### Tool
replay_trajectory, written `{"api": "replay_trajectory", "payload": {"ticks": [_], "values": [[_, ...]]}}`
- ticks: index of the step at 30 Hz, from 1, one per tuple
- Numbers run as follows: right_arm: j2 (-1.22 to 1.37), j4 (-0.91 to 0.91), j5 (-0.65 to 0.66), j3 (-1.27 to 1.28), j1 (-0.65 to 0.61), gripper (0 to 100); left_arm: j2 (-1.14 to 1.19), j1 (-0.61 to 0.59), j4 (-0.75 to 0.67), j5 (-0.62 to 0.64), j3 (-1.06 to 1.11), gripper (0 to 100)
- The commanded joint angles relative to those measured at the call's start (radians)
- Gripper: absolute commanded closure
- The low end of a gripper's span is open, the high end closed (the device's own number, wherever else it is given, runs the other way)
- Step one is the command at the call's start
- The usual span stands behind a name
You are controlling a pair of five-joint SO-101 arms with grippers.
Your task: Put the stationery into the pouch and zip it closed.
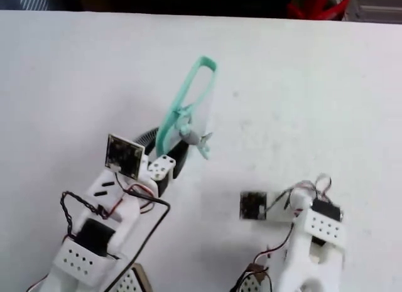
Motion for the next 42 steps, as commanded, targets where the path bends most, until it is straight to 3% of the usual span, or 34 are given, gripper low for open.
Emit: {"api": "replay_trajectory", "payload": {"ticks": [1, 4, 12, 15, 18, 21, 30, 33, 37, 42], "values": [[-0.004, 0.197, -0.118, -0.311, -0.045, 97.8, -0.005, 0.001, 0.003, 0.008, -0.012, 83], [-0.002, 0.328, -0.316, -0.578, -0.133, 97.8, -0.005, 0.001, 0.002, 0.008, -0.012, 83], [0.068, 0.338, -1.122, -1.254, -0.53, 97.8, -0.005, 0.001, 0.002, 0.008, -0.014, 83], [0.197, 0.344, -1.422, -1.562, -0.616, 97.8, -0.005, 0.001, 0.002, 0.008, -0.012, 83], [0.34, 0.346, -1.62, -1.783, -0.668, 97.8, -0.005, 0.001, 0.002, 0.008, -0.012, 83], [0.475, 0.34, -1.702, -1.886, -0.722, 97.8, -0.005, 0.001, 0.002, 0.008, -0.012, 83], [0.743, 0.309, -1.715, -1.912, -0.76, 97.8, -0.005, -0.001, 0.002, 0.008, -0.014, 83], [0.773, 0.309, -1.729, -1.89, -0.756, 97.8, -0.005, -0.001, 0.002, 0.008, -0.015, 83], [0.766, 0.286, -1.861, -1.814, -0.759, 97.8, -0.005, -0.004, 0.0, 0.008, -0.017, 83], [0.708, 0.202, -1.89, -1.66, -0.762, 97.8, -0.005, -0.005, 0.0, 0.008, -0.017, 83]]}}
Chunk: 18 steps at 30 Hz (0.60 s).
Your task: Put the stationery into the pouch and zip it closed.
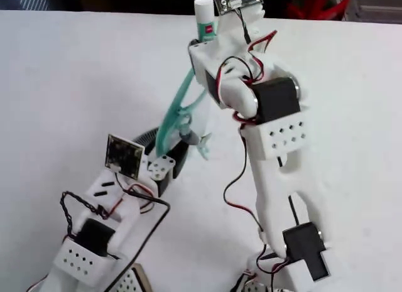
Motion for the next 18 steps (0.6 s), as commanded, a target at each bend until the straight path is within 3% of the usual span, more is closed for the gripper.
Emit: {"api": "replay_trajectory", "payload": {"ticks": [1, 11, 15, 18], "values": [[-0.085, -0.067, -0.017, 0.098, -0.018, 97.8, -0.005, -0.004, 0.0, 0.008, -0.017, 83], [-0.437, -0.406, -0.008, 0.671, -0.073, 97.8, -0.005, -0.005, 0.0, 0.006, -0.018, 83], [-0.552, -0.437, 0.04, 0.793, -0.085, 96.0, -0.005, -0.005, 0.0, 0.006, -0.018, 83], [-0.593, -0.409, 0.137, 0.832, -0.134, 87.2, -0.005, -0.004, 0.0, 0.006, -0.018, 83]]}}
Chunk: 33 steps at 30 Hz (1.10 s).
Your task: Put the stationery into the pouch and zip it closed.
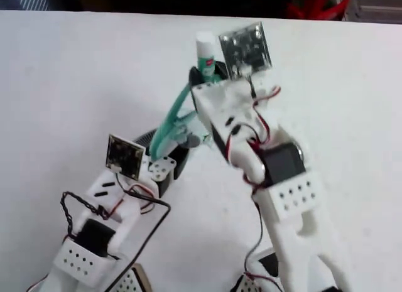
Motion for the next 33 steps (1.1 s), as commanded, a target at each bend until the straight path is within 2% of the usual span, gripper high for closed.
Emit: {"api": "replay_trajectory", "payload": {"ticks": [1, 3, 10, 19, 21, 25, 33], "values": [[-0.048, 0.031, 0.095, 0.032, -0.073, 84.4, -0.005, -0.007, 0.0, 0.006, -0.018, 83], [-0.059, 0.053, 0.101, 0.029, -0.101, 80.7, -0.005, -0.008, 0.0, 0.006, -0.018, 83], [-0.117, 0.085, 0.103, -0.011, -0.096, 80.3, -0.005, -0.008, 0.0, 0.006, -0.018, 83], [-0.205, 0.446, 0.115, -0.164, -0.084, 80.4, -0.005, -0.008, 0.0, 0.006, -0.017, 83], [-0.199, 0.49, 0.17, -0.167, -0.087, 80.4, -0.005, -0.007, 0.0, 0.006, -0.017, 83], [-0.171, 0.573, 0.261, -0.169, -0.17, 80.4, -0.005, -0.002, 0.0, 0.006, -0.015, 83], [-0.147, 0.581, 0.252, -0.166, -0.274, 80.3, -0.005, -0.002, 0.0, 0.006, -0.014, 83]]}}
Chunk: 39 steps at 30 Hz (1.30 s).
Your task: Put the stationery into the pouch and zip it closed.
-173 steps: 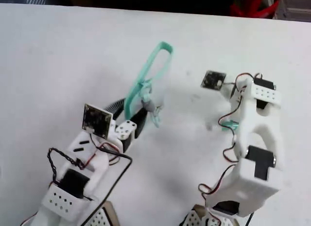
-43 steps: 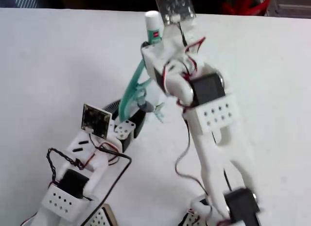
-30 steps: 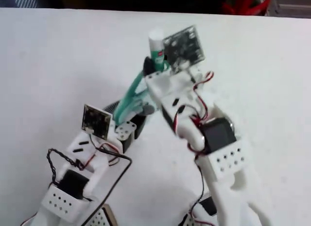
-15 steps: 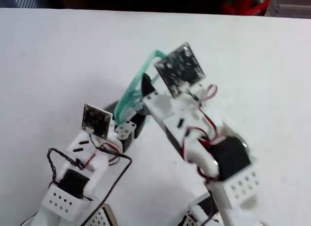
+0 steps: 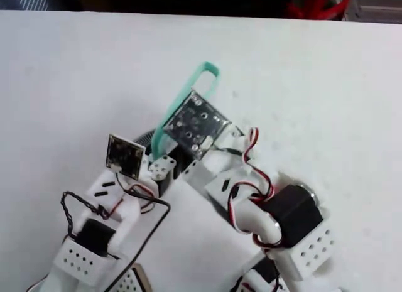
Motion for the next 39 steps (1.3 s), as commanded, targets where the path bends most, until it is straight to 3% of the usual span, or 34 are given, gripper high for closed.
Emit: {"api": "replay_trajectory", "payload": {"ticks": [1, 13, 17, 33, 39], "values": [[0.013, -0.024, -0.02, -0.035, -0.033, 80.3, -0.005, -0.001, 0.0, 0.006, -0.014, 83], [0.044, -0.188, -0.057, 0.094, -0.03, 81.2, -0.005, -0.002, 0.0, 0.006, -0.014, 83], [0.041, -0.216, -0.051, 0.098, -0.028, 99.0, -0.005, -0.002, 0.0, 0.006, -0.015, 83], [-0.077, -0.231, -0.051, 0.106, 0.182, 98.0, -0.007, -0.096, 0.048, 0.12, -0.16, 83], [-0.077, -0.269, -0.051, 0.106, 0.183, 98.0, -0.007, -0.056, 0.058, 0.114, -0.158, 98]]}}
